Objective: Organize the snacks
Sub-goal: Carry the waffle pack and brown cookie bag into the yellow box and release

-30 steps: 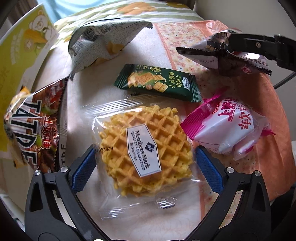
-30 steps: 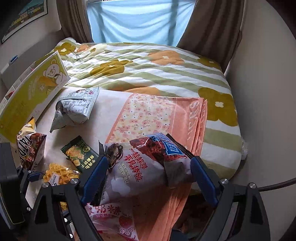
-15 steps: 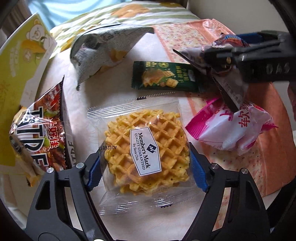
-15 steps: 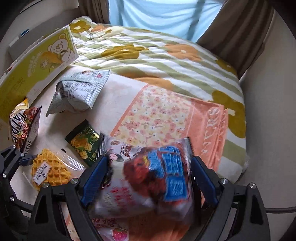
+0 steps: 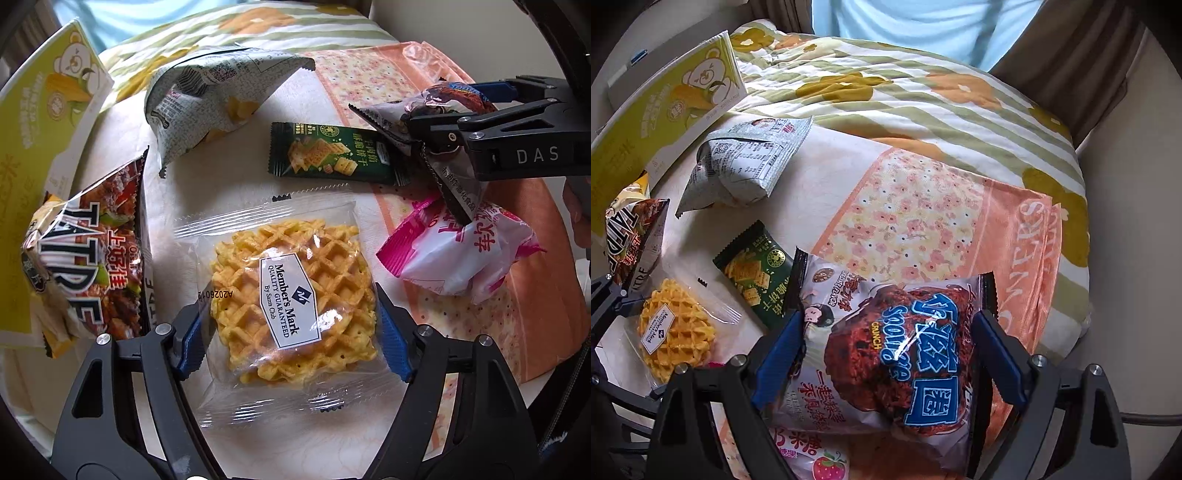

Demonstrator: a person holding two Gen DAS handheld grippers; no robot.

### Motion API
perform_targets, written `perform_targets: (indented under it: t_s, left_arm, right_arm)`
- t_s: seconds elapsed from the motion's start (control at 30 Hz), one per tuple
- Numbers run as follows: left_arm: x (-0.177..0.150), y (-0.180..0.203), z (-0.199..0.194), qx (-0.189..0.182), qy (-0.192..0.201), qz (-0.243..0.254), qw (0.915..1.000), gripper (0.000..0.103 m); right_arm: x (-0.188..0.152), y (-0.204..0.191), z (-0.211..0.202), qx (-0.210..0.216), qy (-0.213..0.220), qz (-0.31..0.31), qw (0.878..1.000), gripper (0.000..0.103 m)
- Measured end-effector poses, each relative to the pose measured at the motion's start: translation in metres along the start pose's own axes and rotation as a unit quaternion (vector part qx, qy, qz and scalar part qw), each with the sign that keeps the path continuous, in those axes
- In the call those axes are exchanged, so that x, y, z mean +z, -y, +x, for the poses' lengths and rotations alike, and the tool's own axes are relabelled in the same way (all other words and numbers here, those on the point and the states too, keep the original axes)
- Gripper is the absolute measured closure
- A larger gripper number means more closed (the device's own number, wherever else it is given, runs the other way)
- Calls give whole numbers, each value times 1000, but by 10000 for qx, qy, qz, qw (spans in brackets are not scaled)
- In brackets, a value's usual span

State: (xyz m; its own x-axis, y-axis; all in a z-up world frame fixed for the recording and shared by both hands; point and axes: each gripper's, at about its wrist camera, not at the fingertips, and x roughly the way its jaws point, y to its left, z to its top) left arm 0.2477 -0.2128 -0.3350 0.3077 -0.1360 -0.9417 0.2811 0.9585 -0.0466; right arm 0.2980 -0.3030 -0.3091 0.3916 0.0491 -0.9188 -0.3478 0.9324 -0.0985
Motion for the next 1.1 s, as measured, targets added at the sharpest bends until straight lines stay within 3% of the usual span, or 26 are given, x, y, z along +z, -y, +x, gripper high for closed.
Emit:
perform_targets:
  t_s: [0.13,0.23,0.47,0.77,1.1]
  left_arm:
    - [-3,3,-12,-26,88,56,9999,29]
    - [-5,3,-22,-3,155,60,9999,29]
    - [-5,-2,-59,-51,483,-51,9988,29]
    - [4,-15,-148,-186,1265,-299,9913,29]
    - [18,-88,-241,-64,1996,-585,9781,29]
  right_arm:
    - [-1,2,-4,27,64,67,10000,28]
    - [-3,3,-11,53,125,179,9997,30]
    - [-3,-3,-46,44,459,245,9986,31]
    - [8,-8,-128,313,1112,547,9918,31]
    - [48,-54,-200,523,1841,324,9810,31]
